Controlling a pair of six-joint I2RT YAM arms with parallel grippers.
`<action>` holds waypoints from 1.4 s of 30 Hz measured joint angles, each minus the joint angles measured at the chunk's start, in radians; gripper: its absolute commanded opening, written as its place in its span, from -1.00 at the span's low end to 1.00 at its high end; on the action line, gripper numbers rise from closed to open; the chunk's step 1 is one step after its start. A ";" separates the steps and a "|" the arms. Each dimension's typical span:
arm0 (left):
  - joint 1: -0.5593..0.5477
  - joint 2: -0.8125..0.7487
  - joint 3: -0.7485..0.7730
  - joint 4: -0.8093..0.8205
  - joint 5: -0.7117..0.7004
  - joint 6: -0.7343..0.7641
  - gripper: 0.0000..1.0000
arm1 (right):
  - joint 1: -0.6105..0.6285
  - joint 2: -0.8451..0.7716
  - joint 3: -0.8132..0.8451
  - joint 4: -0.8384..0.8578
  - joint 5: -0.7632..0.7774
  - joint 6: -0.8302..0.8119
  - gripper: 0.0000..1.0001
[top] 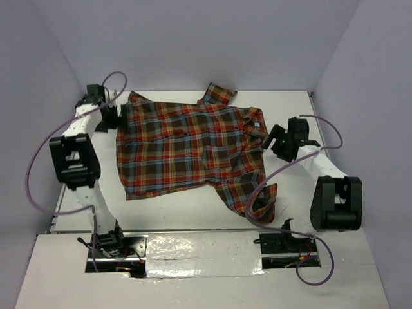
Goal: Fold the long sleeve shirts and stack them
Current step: Fold the shirt
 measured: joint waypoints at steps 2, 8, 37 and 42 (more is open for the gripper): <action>-0.001 -0.136 -0.193 -0.024 -0.013 0.032 0.99 | 0.055 -0.032 -0.039 0.005 0.016 -0.012 0.72; -0.013 -0.267 -0.499 -0.030 -0.065 0.131 0.96 | 0.150 0.058 -0.105 0.046 0.016 0.014 0.63; -0.091 -0.819 -0.673 -0.058 0.064 1.076 0.90 | -0.053 -0.583 -0.126 -0.323 0.013 0.060 0.99; -0.092 -0.830 -0.853 -0.130 0.084 1.328 0.93 | -0.053 -0.680 -0.314 -0.353 -0.055 0.111 0.99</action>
